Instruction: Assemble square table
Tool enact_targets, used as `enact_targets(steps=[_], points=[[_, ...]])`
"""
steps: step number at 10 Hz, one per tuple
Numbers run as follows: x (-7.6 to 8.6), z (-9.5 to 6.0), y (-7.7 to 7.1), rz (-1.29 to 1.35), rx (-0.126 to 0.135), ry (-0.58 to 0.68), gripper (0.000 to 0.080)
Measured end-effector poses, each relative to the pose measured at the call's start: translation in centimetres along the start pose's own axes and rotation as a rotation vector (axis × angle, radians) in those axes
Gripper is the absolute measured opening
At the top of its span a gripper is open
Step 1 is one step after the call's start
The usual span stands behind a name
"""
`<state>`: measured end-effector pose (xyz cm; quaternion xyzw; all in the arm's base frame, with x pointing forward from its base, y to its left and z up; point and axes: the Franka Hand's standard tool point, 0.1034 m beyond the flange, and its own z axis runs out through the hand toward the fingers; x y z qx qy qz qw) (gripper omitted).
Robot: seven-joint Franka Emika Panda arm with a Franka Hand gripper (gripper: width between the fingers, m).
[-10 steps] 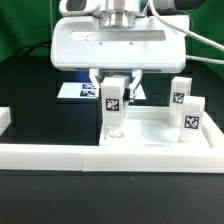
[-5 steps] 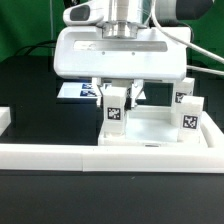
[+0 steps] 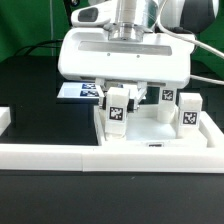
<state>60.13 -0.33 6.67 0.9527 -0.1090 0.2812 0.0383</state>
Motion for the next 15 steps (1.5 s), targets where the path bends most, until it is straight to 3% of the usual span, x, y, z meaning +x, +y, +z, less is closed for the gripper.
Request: enact_targets(steps=[1, 3, 4, 11, 14, 15], points=[[0.0, 0.0, 0.0, 0.000, 0.000, 0.000, 0.0363], [0.0, 0.0, 0.0, 0.000, 0.000, -0.001, 0.0616], [0.0, 0.0, 0.0, 0.000, 0.000, -0.001, 0.0639], [-0.1, 0.1, 0.1, 0.003, 0.003, -0.016, 0.0649], [1.2, -1.4, 0.6, 0.054, 0.062, -0.177, 0.0649], [1.5, -1.3, 0.7, 0.067, 0.069, -0.201, 0.0649]])
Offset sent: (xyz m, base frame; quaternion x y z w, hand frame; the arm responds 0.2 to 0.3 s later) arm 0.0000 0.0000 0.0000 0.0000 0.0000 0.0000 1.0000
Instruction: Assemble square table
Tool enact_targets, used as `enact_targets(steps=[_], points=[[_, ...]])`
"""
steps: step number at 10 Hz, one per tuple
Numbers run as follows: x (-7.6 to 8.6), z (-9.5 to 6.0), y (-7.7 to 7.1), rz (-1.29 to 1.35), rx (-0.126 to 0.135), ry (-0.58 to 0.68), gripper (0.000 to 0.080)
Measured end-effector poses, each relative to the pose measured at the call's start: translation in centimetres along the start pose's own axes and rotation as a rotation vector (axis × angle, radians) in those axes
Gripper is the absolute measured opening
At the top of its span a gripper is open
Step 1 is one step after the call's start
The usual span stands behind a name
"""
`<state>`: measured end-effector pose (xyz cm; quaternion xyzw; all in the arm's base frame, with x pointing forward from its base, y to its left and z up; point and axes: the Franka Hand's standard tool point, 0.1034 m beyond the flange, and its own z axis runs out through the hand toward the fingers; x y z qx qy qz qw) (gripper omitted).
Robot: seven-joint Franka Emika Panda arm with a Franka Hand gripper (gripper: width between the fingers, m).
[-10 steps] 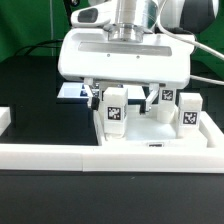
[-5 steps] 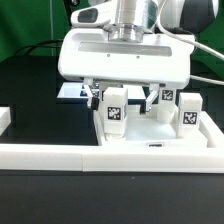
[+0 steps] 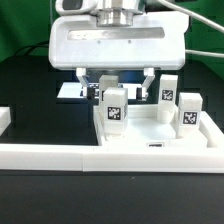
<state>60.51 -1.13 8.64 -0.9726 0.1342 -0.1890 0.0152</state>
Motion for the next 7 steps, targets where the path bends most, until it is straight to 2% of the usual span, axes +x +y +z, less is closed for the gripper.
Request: enact_targets(steps=[2, 4, 7], points=[[-0.4, 0.3, -1.5, 0.053, 0.042, -0.182, 0.0649], [-0.7, 1.0, -1.2, 0.046, 0.037, -0.378, 0.0649], [-0.3, 1.5, -0.2, 0.043, 0.013, -0.436, 0.0649]])
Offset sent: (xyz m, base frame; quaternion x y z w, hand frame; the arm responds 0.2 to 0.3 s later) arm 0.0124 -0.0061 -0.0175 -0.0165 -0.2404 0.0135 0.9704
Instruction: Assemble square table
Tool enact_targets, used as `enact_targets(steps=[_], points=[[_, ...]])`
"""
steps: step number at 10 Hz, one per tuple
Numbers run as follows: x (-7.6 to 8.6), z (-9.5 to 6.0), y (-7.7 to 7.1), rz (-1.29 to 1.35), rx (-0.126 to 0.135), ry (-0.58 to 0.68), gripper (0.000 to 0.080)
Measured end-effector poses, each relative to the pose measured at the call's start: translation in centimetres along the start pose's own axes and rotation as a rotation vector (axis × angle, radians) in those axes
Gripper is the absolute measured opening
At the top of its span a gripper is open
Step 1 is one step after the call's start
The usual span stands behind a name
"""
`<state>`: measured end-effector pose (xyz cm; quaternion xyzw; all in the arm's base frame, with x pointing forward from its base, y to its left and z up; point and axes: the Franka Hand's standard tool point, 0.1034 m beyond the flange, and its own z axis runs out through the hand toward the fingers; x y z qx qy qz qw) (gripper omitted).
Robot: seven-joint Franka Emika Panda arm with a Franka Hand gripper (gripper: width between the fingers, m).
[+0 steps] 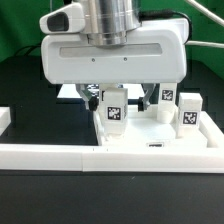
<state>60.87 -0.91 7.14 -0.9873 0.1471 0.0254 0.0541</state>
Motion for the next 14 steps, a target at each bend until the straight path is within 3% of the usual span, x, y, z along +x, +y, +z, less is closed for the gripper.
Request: enact_targets(steps=[2, 3, 4, 5, 6, 11, 14], points=[[0.0, 0.0, -0.1, 0.031, -0.001, -0.004, 0.0649], [0.0, 0.0, -0.1, 0.032, -0.001, -0.004, 0.0513], [0.0, 0.0, -0.1, 0.084, 0.001, -0.004, 0.0513], [0.0, 0.0, -0.2, 0.174, 0.001, -0.004, 0.0373], [0.0, 0.0, -0.2, 0.232, 0.001, -0.004, 0.0288], [0.0, 0.1, -0.3, 0.595, -0.003, -0.005, 0.0288], [1.1, 0.1, -1.0, 0.973, 0.003, 0.014, 0.0290]])
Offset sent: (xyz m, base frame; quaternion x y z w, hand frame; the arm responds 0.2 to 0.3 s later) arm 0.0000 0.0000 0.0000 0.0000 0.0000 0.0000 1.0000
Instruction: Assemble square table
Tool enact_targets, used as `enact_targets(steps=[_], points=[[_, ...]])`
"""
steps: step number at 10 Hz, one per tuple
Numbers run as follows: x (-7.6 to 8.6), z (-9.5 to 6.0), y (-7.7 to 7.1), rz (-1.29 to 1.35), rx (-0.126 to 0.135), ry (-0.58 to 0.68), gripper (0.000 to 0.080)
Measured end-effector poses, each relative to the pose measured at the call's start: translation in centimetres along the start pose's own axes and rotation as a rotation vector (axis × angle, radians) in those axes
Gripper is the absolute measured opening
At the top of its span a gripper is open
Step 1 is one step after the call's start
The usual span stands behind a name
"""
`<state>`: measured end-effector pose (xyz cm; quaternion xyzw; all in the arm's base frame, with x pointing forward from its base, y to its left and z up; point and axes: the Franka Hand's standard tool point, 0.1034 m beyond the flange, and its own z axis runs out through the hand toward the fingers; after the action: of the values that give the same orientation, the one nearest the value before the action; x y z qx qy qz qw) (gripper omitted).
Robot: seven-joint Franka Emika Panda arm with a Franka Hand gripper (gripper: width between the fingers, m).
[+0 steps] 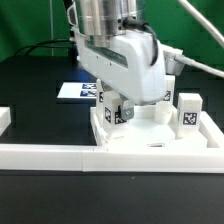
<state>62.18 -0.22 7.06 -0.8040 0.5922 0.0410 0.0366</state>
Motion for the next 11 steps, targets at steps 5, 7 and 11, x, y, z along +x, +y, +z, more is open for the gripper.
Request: enact_targets(steps=[5, 7, 11], points=[[-1.0, 0.3, -0.6, 0.568, 0.140, 0.015, 0.0291], [-1.0, 0.3, -0.6, 0.481, 0.137, 0.022, 0.0463], [-1.8, -0.1, -0.8, -0.012, 0.098, 0.066, 0.0647]])
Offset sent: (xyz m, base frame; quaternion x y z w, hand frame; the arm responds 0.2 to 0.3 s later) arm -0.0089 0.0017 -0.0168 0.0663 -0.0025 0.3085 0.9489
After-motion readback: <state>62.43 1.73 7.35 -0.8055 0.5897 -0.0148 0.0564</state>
